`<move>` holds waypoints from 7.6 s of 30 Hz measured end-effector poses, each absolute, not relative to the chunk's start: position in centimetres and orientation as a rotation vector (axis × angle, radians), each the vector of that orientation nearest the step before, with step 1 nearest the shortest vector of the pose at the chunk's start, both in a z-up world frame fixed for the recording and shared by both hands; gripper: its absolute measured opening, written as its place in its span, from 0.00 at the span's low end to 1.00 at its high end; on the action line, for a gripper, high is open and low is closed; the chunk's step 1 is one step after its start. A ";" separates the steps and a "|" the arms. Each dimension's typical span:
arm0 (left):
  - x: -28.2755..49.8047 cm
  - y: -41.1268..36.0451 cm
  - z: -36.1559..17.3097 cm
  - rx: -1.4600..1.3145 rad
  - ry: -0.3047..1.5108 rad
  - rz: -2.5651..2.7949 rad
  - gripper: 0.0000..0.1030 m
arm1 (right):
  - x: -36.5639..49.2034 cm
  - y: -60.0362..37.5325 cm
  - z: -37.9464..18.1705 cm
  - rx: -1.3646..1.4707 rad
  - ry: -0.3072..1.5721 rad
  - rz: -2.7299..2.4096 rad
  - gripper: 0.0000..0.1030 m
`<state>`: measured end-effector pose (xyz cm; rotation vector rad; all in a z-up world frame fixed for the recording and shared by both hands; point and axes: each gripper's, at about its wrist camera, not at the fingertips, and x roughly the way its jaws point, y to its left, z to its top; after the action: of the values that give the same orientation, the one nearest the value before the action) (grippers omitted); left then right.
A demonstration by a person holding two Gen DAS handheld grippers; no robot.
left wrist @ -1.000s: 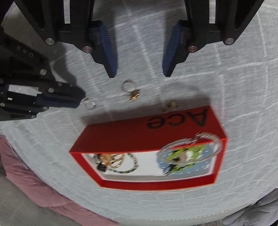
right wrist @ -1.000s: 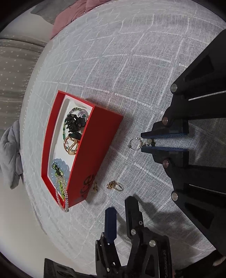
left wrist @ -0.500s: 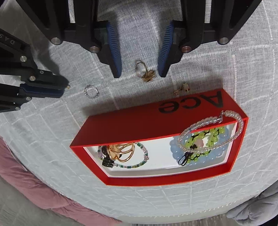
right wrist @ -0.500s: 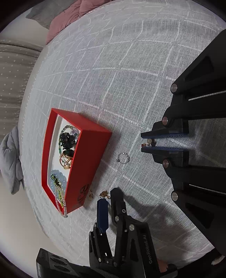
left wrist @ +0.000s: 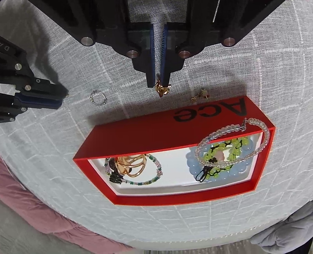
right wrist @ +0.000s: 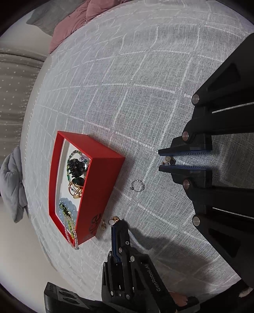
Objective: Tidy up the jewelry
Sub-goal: 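Grasp the silver charm earring with the right tool while the left grasps the gold ring, then carry the earring and gold ring into the red box with both tools, then open both tools over the box and withdraw toward the silver ring, then grasp the silver ring with the right tool while the left grasps the small gold charm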
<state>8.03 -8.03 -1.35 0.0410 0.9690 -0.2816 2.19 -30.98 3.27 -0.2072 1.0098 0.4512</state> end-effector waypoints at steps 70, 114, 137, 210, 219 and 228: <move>5.7 -5.9 0.8 -0.028 0.877 -0.300 0.08 | 2.9 -30.1 7.1 -0.129 0.925 0.480 0.09; 11.1 -1.5 2.9 -0.124 0.805 -0.204 0.09 | 9.5 -26.8 9.5 -0.008 0.806 0.489 0.09; 7.9 -0.5 3.9 -0.103 0.792 -0.149 0.15 | 9.8 -24.2 8.2 0.035 0.852 0.616 0.09; 4.1 -0.3 -2.1 0.036 1.022 -0.076 0.90 | 2.8 -26.3 2.4 -0.198 0.921 0.479 0.49; 4.3 -0.1 -1.9 -0.006 1.016 -0.081 0.90 | 3.6 -25.3 2.6 -0.211 0.918 0.474 0.26; 4.5 0.3 -1.3 -0.066 0.997 -0.138 0.89 | 3.7 -24.5 2.5 -0.218 0.915 0.465 0.17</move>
<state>4.52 0.27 -1.33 -0.0662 0.9969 -0.1381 3.74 -24.48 2.45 -0.2181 0.9151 0.4653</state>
